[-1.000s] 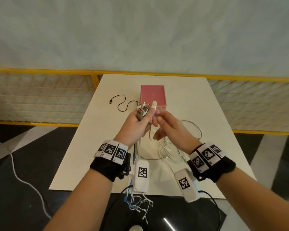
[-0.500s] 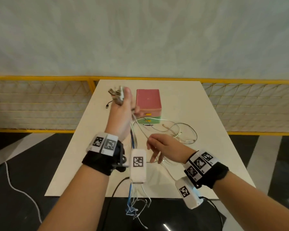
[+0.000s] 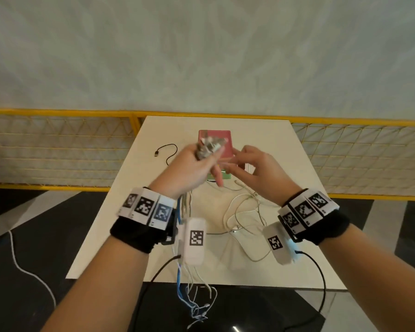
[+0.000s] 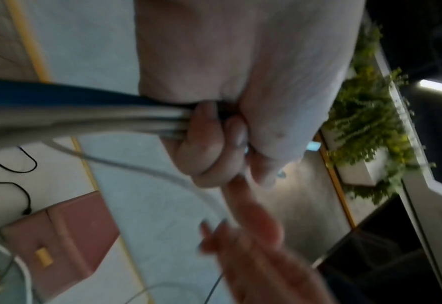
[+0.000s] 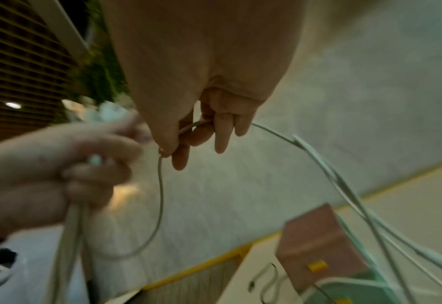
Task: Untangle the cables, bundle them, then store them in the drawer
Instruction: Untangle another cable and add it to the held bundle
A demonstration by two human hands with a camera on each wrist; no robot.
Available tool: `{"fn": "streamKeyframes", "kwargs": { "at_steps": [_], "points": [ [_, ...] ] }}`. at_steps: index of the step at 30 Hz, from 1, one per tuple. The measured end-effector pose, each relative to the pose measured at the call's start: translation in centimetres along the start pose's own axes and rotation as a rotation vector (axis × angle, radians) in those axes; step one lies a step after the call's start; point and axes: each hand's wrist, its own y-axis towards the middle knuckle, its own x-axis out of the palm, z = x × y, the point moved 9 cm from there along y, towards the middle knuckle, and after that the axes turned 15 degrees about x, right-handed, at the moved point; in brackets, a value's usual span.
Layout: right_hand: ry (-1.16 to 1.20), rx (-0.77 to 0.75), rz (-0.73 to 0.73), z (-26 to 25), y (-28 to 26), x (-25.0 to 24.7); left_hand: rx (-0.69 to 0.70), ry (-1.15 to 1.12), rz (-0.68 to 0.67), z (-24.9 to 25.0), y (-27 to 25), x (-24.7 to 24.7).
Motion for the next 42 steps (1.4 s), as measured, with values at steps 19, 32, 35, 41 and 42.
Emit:
{"fn": "streamKeyframes", "kwargs": {
  "at_steps": [19,32,35,41,42],
  "points": [
    [-0.075,0.319,-0.132,9.0,-0.4,-0.1,0.047,0.002,0.694,-1.8,-0.6,-8.1],
    [-0.060,0.039,0.020,0.1,0.5,-2.9,0.052,0.061,0.169,-1.3,1.0,1.0],
    [-0.128,0.221,-0.038,2.3,0.5,-2.2,0.131,-0.054,0.533,-0.5,0.0,-1.9],
    [-0.275,0.251,-0.223,2.1,-0.2,-0.2,0.152,0.095,0.106,1.0,1.0,1.5],
    [-0.254,0.198,-0.215,1.2,-0.3,-0.3,0.106,0.165,-0.023,0.4,1.0,2.6]
  ]
}}
